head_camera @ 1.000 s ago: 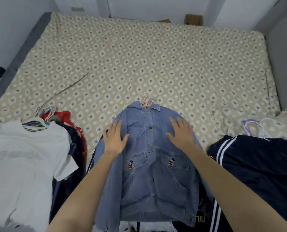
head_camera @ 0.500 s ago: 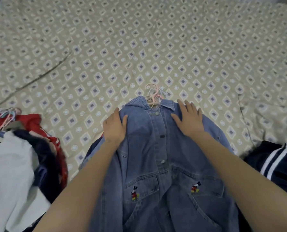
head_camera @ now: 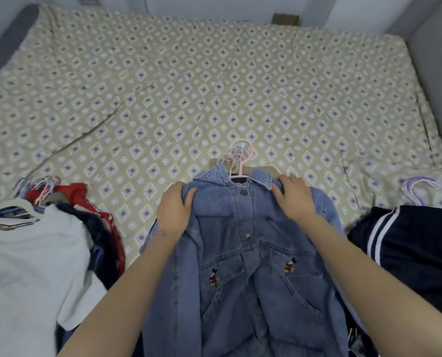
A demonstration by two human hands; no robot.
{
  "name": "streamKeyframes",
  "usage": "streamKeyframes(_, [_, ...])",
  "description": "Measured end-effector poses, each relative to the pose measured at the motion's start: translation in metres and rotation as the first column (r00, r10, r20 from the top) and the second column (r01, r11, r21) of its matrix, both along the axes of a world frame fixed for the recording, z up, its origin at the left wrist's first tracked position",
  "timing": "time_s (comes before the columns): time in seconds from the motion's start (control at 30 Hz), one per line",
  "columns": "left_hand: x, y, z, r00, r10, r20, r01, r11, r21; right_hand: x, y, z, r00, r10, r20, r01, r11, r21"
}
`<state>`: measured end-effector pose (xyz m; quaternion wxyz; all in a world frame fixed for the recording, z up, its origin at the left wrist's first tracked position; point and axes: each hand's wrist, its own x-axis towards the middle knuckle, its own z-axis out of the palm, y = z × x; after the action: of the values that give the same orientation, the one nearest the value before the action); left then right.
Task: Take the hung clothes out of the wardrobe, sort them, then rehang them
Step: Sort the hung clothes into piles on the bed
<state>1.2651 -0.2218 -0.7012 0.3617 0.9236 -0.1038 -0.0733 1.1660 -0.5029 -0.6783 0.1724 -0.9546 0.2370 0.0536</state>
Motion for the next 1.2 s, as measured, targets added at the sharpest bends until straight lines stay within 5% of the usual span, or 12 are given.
streamKeyframes(0.17, [-0.045,0.035,0.055,1.0,-0.005,-0.004,0.005,1.0,-0.028,-0.045,0.03,0.063,0.991,0.018,0.129,-0.033,0.992,0.118])
streamKeyframes(0.4, [-0.153,0.089,0.137,0.999,0.031,-0.032,-0.032,0.999,-0.039,-0.144,0.08,0.146,0.997,-0.032,0.066,0.015,0.971,0.239])
streamKeyframes(0.77, [-0.298,0.156,0.265,0.981,0.056,0.186,-0.045,0.997,-0.062,-0.29,0.139,0.278,0.969,0.01,0.245,-0.07,0.969,0.236])
streamKeyframes(1.2, [-0.385,0.244,0.355,0.945,0.136,0.299,-0.106,0.988,-0.113,-0.355,0.209,0.376,0.936,0.125,0.329,-0.174,0.977,0.121])
